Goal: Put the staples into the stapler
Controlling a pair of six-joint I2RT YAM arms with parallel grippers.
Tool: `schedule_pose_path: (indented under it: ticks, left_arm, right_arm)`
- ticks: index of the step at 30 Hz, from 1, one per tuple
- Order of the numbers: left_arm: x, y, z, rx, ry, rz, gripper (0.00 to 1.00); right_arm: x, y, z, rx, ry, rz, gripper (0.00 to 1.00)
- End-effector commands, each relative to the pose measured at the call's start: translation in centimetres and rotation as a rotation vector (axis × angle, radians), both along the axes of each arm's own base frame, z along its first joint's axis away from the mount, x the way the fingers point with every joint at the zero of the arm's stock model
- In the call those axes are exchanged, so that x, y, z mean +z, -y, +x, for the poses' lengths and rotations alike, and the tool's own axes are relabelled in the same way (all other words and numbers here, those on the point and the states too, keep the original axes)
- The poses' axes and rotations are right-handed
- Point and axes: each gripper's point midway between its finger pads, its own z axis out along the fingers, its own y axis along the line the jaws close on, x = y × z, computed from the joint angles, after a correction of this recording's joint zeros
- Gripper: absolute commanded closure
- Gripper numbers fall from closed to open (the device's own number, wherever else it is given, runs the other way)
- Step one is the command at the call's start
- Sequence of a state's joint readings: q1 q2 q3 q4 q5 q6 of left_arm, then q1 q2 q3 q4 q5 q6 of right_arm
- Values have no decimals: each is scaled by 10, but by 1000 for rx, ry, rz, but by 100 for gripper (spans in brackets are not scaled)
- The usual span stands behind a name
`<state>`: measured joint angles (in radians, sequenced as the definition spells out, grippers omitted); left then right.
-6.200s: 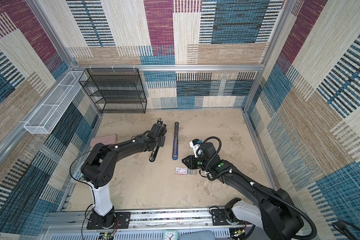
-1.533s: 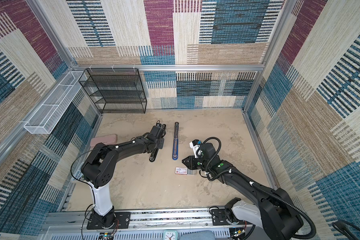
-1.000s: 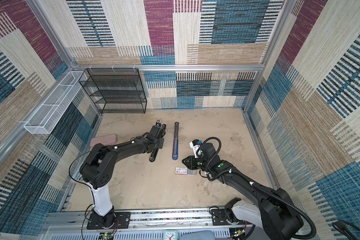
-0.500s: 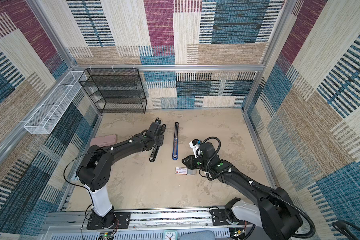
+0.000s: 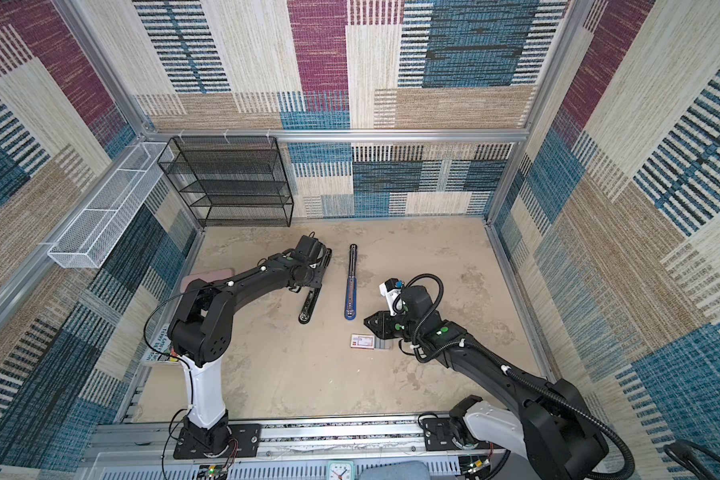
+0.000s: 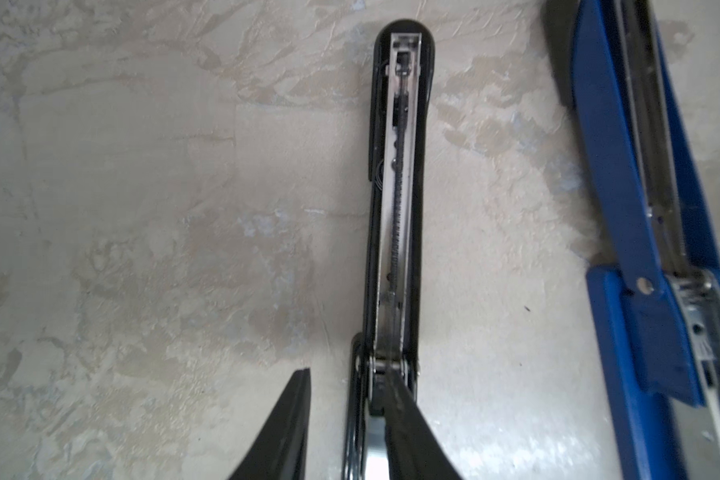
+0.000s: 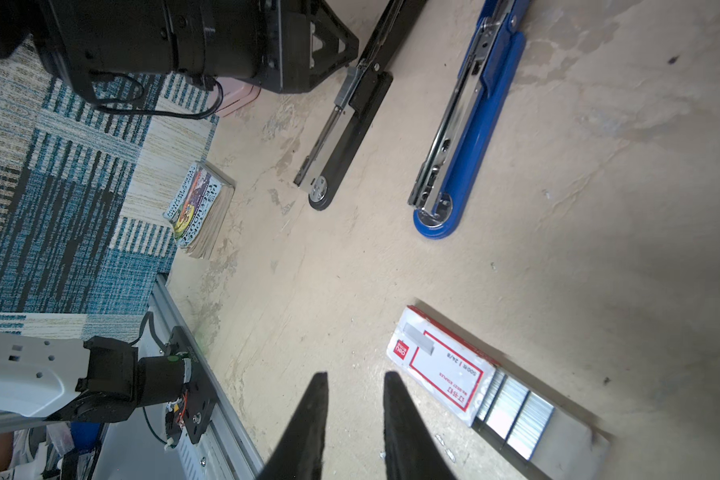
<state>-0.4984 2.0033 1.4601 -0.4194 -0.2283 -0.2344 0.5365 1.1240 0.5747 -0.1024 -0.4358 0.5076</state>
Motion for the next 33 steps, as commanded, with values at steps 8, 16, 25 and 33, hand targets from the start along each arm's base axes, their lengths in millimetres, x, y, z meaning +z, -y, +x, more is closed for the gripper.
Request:
schedule_pose_path:
  ticks: [8,16,25,33]
  left_arm:
    - [-7,1,-25,-12,-91,-45,60]
    - [-18,2,-26,-14,-123,-35,68]
    - [-18,3,-25,-17,-128,-38,85]
    - [-13,4,-25,-17,-120,-46,83]
  right_arm:
    - [5,-5,2,4,9,37,72]
    - [6,-2,1,-4,14,35,72]
    - [3,-2,1,-6,9,33,72]
    - [1,-3,1,-3,5,33,72]
